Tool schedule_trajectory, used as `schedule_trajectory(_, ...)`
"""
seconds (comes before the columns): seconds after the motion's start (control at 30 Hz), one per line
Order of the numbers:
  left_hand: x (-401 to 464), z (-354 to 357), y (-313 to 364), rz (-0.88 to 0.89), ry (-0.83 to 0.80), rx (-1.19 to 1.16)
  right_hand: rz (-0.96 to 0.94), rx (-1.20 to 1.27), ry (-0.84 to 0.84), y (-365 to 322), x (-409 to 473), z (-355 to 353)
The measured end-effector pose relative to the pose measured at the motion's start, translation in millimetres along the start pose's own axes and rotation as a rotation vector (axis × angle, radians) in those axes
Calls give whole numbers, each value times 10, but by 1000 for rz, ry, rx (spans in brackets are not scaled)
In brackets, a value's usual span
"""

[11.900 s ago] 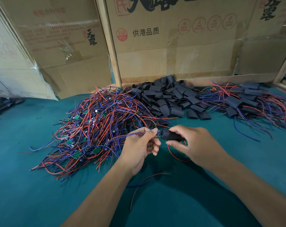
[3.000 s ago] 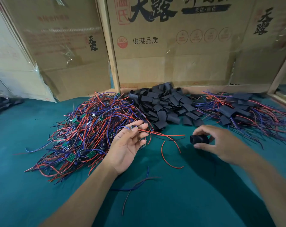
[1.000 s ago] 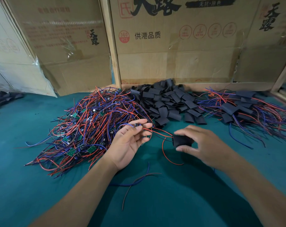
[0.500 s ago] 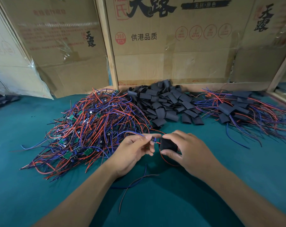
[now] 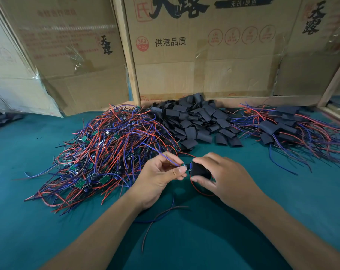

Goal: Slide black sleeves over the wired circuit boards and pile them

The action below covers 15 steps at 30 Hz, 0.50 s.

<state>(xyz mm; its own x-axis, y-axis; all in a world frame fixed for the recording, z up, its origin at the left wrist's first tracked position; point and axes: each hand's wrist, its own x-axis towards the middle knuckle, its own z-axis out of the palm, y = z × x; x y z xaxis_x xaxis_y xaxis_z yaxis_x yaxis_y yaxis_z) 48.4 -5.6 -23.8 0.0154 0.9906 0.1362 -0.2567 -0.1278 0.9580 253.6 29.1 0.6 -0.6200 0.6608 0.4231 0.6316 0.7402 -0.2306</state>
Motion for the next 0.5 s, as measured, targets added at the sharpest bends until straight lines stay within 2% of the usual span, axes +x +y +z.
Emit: schedule_trajectory(0.5,-5,-34,-1,-23,-52,161,-101,76,-51,-4,30,35)
